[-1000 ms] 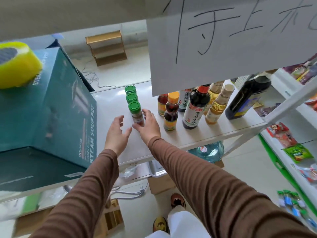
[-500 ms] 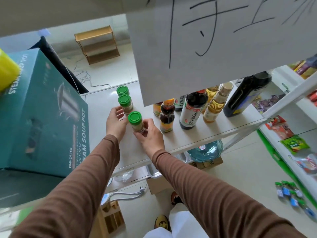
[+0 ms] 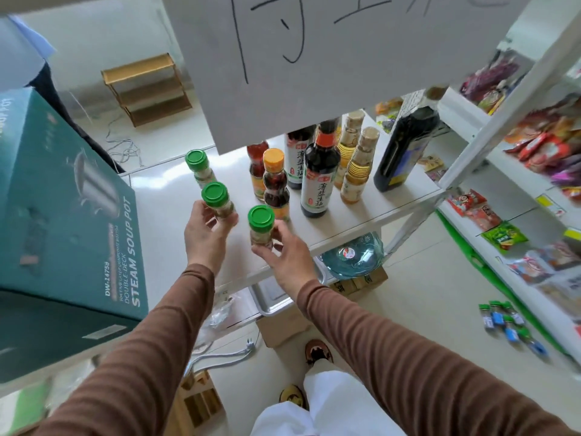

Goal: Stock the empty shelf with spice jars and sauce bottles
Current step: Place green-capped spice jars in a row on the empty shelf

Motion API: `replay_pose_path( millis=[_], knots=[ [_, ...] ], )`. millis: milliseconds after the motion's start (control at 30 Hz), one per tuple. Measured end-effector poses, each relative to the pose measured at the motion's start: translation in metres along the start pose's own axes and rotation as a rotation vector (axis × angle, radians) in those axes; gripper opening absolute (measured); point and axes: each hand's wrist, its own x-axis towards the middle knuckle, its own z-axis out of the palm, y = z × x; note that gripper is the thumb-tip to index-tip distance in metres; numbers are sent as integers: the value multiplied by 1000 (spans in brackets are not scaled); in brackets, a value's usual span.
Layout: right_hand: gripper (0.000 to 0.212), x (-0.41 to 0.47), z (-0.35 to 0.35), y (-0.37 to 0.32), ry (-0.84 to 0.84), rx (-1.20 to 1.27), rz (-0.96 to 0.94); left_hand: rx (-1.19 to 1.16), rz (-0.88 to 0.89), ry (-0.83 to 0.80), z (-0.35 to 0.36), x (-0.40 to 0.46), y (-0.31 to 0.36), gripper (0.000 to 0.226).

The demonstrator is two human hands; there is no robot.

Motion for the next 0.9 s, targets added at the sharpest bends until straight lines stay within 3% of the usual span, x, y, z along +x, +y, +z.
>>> replay_pose_path(
  millis=[200,400,667,900],
  knots=[
    [43,-15,-57,6,137,32,3,12,133,-121,24,-66,15,33],
    [42,-38,-140,30,307,13,40,-9,196,-286,92,-104,50,40],
    [36,-79,-303,86,584,85,116,-90,228,-528,254,-155,124,33],
    [35,-109,-474,145,726,52,148,-163,247,-689,421,-225,195,31]
  ],
)
